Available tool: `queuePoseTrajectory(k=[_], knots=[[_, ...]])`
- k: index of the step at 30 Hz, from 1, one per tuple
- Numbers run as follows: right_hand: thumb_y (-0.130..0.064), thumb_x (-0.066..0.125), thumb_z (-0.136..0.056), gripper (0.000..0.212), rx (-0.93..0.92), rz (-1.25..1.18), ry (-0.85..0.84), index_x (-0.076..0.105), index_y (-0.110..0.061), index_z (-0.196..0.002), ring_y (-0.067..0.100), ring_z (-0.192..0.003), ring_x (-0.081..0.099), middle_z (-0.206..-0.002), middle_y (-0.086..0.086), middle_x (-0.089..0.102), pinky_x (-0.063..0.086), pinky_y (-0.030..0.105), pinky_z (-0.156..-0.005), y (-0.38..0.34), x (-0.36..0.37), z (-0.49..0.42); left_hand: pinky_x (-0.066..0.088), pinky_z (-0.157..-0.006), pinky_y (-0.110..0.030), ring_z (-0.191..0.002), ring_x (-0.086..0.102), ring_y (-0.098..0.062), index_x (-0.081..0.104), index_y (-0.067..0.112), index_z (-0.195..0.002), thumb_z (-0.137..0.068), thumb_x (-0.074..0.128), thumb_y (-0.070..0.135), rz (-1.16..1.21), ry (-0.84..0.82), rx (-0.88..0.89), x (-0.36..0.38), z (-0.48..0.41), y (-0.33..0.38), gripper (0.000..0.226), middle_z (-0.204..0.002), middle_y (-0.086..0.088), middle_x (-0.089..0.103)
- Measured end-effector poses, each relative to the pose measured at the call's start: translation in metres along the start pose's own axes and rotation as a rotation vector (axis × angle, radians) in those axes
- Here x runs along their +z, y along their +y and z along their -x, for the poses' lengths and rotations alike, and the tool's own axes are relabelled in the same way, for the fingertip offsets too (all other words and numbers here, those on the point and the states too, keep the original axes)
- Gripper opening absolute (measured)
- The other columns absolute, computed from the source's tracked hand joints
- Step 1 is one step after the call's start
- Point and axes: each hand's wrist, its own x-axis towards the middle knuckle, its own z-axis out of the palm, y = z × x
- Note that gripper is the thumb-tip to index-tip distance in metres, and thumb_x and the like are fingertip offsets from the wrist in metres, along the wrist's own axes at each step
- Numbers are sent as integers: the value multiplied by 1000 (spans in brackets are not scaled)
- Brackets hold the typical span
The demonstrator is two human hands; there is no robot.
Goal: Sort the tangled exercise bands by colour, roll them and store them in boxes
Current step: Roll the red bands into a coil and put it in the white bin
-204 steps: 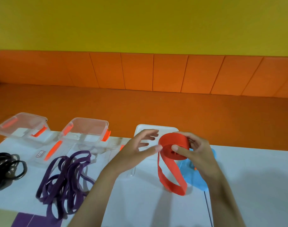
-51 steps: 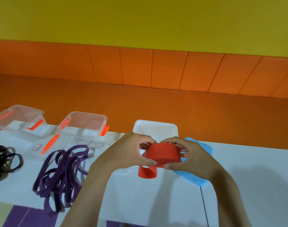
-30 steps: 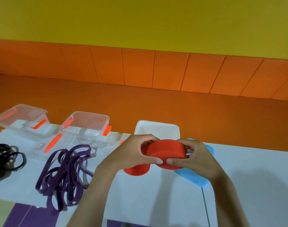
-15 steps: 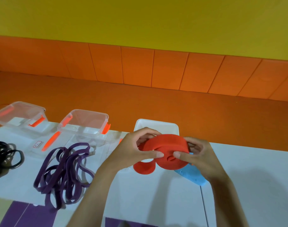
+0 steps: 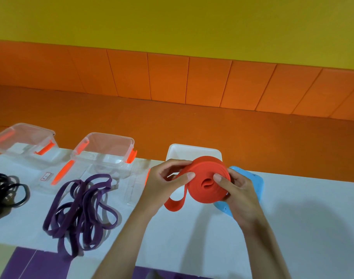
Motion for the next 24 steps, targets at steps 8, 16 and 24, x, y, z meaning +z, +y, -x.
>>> queuePoseTrajectory(k=[8, 16, 24], knots=[[-35, 88, -72, 37, 228, -383, 131, 80, -17, -103, 24, -106, 75, -114, 9, 77, 62, 53, -80, 36, 49, -5, 61, -74, -25, -109, 74, -12, 73, 34, -116, -81, 87, 30, 156, 235, -140, -1, 9, -37, 37, -118, 6, 77], [-44, 87, -77, 56, 438, -37, -37, 70, -22, -126, 25, -109, 75, -121, 5, 76, 63, 48, -85, 41, 64, -20, 64, -77, -35, -108, 76, -24, 79, 34, -114, -71, 92, 36, 247, 155, -238, -71, 9, -59, 45, -119, 1, 78], [-35, 89, -71, 47, 383, 53, 115, 77, -22, -114, 25, -102, 77, -115, 7, 78, 63, 41, -70, 52, 111, -21, 65, -79, -35, -102, 77, -19, 69, 34, -110, -71, 93, 36, 294, 106, -277, -110, 1, -68, 46, -118, 6, 75]])
